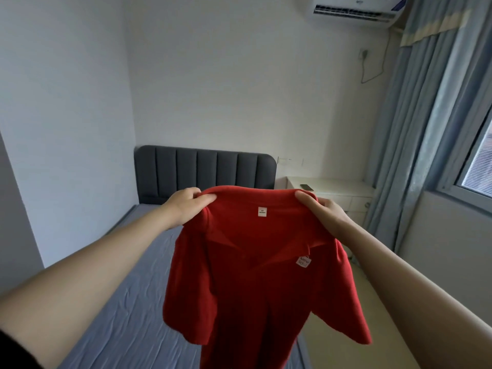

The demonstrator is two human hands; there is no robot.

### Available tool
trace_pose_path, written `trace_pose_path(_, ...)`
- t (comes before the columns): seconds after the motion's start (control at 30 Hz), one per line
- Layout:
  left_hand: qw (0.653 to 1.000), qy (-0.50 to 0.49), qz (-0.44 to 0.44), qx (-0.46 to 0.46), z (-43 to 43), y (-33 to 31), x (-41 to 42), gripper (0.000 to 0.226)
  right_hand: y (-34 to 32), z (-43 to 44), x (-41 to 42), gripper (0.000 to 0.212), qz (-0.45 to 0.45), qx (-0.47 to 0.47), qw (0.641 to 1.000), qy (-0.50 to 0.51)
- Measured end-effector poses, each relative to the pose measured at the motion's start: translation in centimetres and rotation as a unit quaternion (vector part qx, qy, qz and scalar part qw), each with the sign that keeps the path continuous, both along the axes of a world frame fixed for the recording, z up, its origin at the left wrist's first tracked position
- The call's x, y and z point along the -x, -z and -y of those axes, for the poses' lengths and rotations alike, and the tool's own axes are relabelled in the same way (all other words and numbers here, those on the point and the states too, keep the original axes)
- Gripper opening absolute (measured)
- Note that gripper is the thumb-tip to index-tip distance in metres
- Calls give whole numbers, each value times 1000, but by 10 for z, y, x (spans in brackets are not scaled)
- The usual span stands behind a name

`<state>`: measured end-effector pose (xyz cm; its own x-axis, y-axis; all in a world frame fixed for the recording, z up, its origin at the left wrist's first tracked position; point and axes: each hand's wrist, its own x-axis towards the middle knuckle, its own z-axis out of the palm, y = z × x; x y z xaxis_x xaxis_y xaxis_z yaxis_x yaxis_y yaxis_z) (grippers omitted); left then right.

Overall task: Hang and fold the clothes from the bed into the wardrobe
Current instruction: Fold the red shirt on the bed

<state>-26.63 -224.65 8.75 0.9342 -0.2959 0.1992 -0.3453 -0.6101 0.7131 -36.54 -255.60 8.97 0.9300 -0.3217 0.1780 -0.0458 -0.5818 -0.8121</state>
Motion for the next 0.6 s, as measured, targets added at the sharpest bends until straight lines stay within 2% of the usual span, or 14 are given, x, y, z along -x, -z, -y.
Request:
trace_pose_path(0.07, 1000, -4, -3, -5, -3, 3, 1, 62, -3, 0, 4, 79, -31, -118, 989, -88)
trace_pose_path(0.13, 999, 6, -38, 0, -7, 3, 3, 63, -1, -1, 6, 66, -31, -199, 970, -134)
trace_pose_path(0.23, 983, 74, -152, 76, -11, 1, 8, 43, 2, -1, 9, 38, 8, -151, 986, -77)
trace_pose_path(0.33, 974, 76, -179, 118, -7, 3, 11, 28, 7, 6, 7, 43, 50, -131, 989, -51)
trace_pose_path(0.4, 984, 62, -152, 74, -2, 7, 14, 19, 9, 7, 8, 54, 81, -125, 988, -36)
trace_pose_path(0.5, 999, 45, -29, 9, -1, 9, 15, 20, 10, 4, 7, 48, 100, -108, 989, -30)
trace_pose_path(0.6, 993, 45, 112, 4, -4, 9, 18, 26, 12, 9, 7, 47, 143, 75, 987, 16)
